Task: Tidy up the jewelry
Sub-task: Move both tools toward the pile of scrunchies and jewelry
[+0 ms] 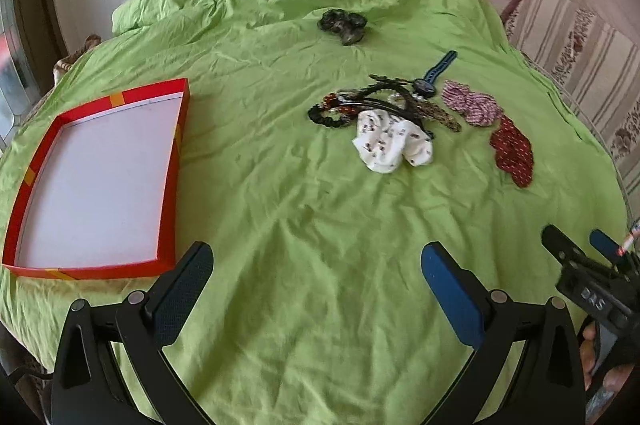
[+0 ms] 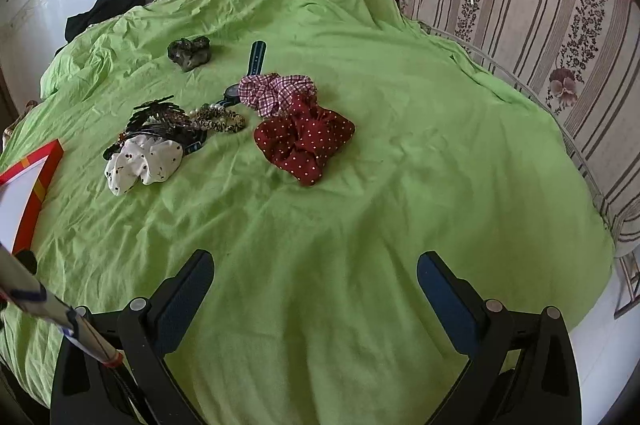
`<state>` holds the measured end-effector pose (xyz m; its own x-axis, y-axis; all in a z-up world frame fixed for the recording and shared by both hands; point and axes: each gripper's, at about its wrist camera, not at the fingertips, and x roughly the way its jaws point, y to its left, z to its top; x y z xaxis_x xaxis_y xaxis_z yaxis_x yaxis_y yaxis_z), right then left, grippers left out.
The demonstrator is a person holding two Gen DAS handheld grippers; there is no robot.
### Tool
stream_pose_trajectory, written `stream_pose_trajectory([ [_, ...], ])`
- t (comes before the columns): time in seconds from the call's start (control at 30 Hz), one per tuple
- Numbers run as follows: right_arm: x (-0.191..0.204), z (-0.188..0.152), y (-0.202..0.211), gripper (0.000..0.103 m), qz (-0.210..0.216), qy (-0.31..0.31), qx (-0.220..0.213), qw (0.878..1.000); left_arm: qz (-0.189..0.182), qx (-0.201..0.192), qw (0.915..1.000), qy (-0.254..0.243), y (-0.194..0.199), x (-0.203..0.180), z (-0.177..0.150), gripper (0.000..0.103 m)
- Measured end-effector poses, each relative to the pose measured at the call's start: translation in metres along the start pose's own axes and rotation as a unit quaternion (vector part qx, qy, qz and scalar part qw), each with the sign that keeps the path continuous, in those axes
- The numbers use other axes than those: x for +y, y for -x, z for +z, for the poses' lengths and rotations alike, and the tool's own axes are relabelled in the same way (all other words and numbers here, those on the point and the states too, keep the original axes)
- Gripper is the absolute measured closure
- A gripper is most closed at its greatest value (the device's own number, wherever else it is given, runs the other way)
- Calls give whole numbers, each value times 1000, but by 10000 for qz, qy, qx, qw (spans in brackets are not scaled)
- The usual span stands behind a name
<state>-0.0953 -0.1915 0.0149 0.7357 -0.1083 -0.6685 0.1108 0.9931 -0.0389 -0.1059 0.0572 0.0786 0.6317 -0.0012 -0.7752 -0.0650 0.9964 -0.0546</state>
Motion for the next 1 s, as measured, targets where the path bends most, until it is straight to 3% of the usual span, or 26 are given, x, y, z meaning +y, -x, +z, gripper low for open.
stream_pose_trajectory([
  [0.2,2,2,-6,0,-14,19,22,10000,156,-162,9997,104,-3,13,6,0],
  [0.33,0,2,-14,0,66,-58,93,9999,506,-121,9986,89,-8,23,9,0],
  [0.5,-5,1,-23,0,173,-147,157,9996,495,-88,9987,56,-7,22,12,5],
  [0.77,-24,4,-35,0,323,-315,212,9988,111,-61,9995,-278,-9,-11,26,6],
  [0.87,-34,11,-38,0,395,-401,197,9982,-86,73,9994,-333,-16,-22,36,18],
  [1.0,-39,27,-44,2,439,-362,149,9983,-189,159,9989,-402,-29,-36,52,22],
])
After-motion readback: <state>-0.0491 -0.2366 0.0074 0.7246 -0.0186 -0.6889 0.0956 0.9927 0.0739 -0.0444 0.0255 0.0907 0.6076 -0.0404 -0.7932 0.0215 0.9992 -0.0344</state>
